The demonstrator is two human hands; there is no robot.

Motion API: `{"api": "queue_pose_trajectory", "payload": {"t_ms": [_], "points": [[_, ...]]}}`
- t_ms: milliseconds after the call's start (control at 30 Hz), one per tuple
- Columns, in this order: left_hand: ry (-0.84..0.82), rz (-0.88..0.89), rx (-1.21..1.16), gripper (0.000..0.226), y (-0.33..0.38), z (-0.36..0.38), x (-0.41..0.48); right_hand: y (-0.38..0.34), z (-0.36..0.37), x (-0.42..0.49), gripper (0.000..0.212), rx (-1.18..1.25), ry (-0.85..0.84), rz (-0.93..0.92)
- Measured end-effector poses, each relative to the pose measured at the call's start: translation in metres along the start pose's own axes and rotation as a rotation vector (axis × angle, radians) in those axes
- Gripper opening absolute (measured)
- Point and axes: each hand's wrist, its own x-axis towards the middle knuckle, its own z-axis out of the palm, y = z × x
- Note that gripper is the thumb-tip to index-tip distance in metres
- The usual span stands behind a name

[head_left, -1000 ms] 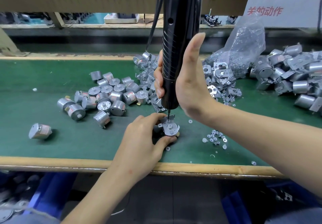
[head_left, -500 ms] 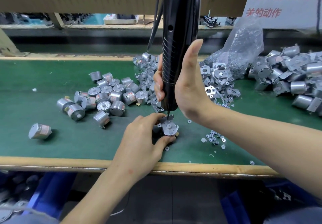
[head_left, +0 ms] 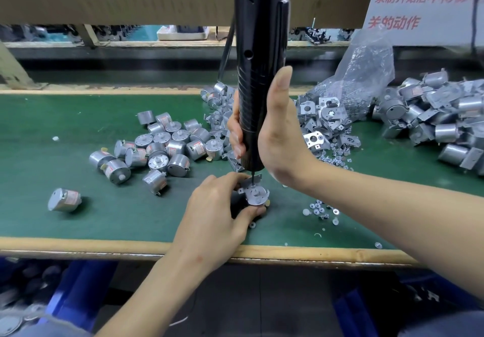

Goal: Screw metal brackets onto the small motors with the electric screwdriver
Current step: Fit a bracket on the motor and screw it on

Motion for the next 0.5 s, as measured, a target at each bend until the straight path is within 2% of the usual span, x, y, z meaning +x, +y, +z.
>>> {"api": "queue_pose_trajectory", "payload": {"t_ms": [133,300,500], "points": [[0.004,-0.005,-0.002,0.044,-0.002,0.001,0.0,-0.001,-0.002,-0.002,0.077,-0.001,0.064,-0.005],[0.022,0.023,0.01,0.044,-0.002,0.003,0.0,0.0,-0.006,-0.002,0.09,-0.057,0.115,-0.007],[0.02,0.038,-0.001,0.043,-0.002,0.002,0.002,-0.001,-0.022,0.005,0.068,-0.094,-0.024,-0.084]]}}
